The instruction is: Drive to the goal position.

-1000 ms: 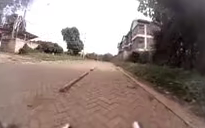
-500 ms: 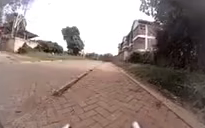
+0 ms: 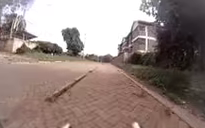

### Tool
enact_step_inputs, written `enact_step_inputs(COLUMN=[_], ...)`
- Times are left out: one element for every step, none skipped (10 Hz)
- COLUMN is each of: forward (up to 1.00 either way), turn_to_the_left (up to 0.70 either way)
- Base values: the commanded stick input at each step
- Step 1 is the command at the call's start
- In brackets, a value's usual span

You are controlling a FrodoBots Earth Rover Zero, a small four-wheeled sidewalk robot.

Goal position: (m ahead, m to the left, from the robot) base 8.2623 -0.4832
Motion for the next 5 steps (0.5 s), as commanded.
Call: enact_step_inputs(forward=[0.50,0.50,0.50,0.50,0.50], turn_to_the_left=[0.00,0.00,0.00,0.00,0.00])
